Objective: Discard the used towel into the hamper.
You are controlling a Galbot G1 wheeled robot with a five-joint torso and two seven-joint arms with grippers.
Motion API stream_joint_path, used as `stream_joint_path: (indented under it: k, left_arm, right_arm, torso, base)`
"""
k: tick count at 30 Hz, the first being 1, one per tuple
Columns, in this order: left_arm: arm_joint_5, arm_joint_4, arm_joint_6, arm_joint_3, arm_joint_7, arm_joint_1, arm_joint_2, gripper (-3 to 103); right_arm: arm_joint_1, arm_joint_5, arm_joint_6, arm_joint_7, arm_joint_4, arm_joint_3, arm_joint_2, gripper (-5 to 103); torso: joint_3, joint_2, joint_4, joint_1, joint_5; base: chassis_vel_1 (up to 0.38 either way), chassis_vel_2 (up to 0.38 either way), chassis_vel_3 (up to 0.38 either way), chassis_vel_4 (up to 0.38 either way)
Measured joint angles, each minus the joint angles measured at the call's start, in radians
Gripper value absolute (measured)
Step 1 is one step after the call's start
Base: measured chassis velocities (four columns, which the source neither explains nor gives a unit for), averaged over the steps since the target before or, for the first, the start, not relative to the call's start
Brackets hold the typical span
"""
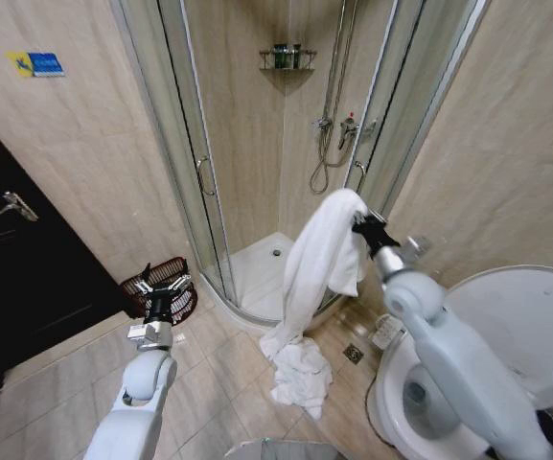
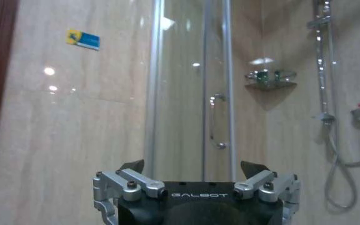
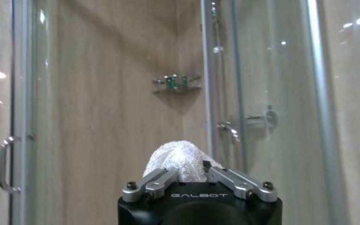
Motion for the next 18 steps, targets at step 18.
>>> stream_joint_path:
  k: [18]
  left_arm:
    - [-0.002, -0.019, 0.031, 0.005, 0.058, 0.008, 0.004, 100]
  right_arm:
    - [-0.26, -0.17, 0.01, -0.004, 0.108, 0.042, 0.145, 5]
  torso:
    - [0.0, 0.0, 0.0004, 0.0, -0.0005]
  base:
    - [0.013, 0.014, 0.02, 0.019]
